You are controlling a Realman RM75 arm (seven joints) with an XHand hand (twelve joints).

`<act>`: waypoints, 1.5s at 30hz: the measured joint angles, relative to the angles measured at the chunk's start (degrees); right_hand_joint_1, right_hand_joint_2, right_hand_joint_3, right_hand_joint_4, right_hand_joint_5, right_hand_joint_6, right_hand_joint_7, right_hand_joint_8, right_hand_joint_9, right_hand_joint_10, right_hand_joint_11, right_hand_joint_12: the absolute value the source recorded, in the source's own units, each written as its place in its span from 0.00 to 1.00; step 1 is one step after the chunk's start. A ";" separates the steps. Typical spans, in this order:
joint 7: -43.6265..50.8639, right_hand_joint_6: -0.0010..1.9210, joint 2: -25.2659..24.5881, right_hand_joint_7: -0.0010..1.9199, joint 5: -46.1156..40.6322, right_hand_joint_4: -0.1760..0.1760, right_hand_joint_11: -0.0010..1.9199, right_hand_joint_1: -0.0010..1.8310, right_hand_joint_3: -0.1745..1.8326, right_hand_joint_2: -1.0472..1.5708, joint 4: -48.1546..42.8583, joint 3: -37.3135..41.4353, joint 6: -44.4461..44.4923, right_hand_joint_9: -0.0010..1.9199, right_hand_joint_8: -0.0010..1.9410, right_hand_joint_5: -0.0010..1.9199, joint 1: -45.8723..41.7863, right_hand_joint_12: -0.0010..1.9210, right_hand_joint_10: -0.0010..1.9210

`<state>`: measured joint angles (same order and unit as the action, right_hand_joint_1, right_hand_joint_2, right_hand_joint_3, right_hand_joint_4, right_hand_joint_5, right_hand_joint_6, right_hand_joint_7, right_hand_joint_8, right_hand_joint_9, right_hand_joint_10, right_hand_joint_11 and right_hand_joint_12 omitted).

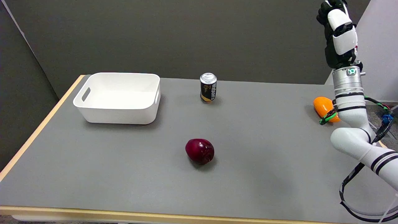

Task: Pick up the black can.

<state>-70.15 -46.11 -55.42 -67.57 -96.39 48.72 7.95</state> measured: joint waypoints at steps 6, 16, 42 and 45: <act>0.00 0.20 0.12 0.09 0.27 0.70 0.00 0.17 0.56 0.69 -0.15 0.00 -0.70 0.05 0.15 0.07 0.03 0.36 0.26; 2.92 0.21 0.22 0.10 5.53 0.68 0.00 0.22 0.60 0.66 -1.16 -0.39 -4.24 0.04 0.16 0.06 1.43 0.42 0.28; 22.46 0.07 -7.30 0.04 35.19 0.68 0.00 0.23 0.57 0.62 6.01 -20.61 -22.02 0.03 0.12 0.03 25.48 0.46 0.27; 25.04 0.06 -8.88 0.04 37.12 0.68 0.00 0.22 0.57 0.61 8.15 -22.96 -23.67 0.03 0.14 0.02 27.88 0.47 0.27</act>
<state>-45.11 -54.98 -18.30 -59.42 -119.35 25.05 35.83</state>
